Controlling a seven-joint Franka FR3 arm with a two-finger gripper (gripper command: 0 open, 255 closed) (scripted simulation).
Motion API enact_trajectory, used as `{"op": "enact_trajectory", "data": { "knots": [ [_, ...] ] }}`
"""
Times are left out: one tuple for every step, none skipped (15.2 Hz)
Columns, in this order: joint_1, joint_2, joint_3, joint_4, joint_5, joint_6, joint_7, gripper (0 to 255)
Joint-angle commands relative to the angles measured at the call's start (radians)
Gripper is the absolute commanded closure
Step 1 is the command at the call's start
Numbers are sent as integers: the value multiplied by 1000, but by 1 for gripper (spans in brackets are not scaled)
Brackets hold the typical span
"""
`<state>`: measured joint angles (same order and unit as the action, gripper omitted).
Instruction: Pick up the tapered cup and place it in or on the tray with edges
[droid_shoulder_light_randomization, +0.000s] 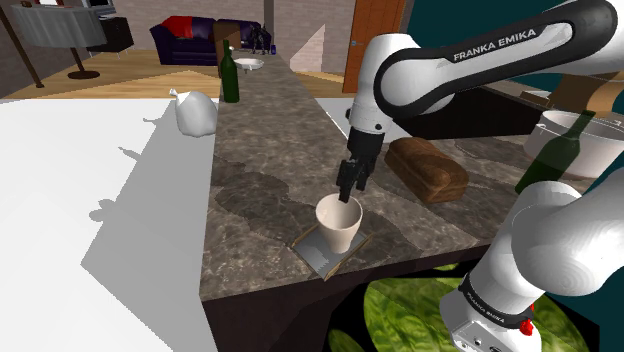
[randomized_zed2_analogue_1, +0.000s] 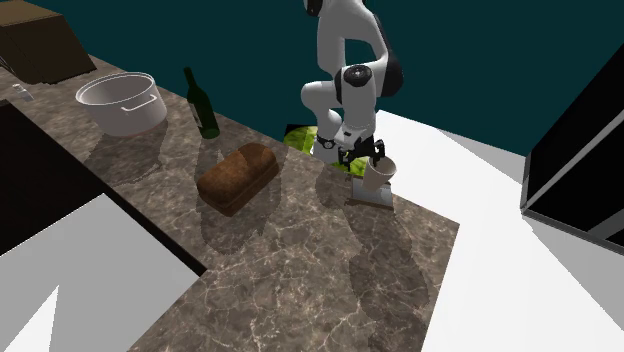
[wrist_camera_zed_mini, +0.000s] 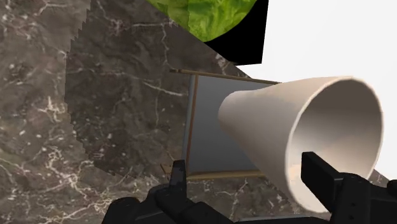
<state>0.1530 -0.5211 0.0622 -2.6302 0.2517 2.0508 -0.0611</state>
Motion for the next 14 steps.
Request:
{"op": "enact_trajectory", "data": {
  "knots": [
    [0, 0, 0, 0, 0, 0, 0, 0],
    [0, 0, 0, 0, 0, 0, 0, 0],
    [-4, -12, -5, 25, -8, -38, 2, 0],
    [-8, -23, -11, 51, -15, -75, 5, 0],
    [-12, -31, -16, 78, -21, -111, 7, 0],
    [-15, -37, -20, 100, -26, -139, 8, 0],
    [-15, -37, -20, 100, -26, -139, 8, 0],
    [-15, -37, -20, 100, -26, -139, 8, 0],
    [-15, -37, -20, 100, -26, -139, 8, 0],
    [-15, -37, -20, 100, -26, -139, 8, 0],
    [-15, -37, -20, 100, -26, -139, 8, 0],
    [-15, -37, -20, 100, -26, -139, 8, 0],
    [-15, -37, -20, 100, -26, -139, 8, 0],
    [-15, -37, -20, 100, -26, -139, 8, 0]
  ]
}}
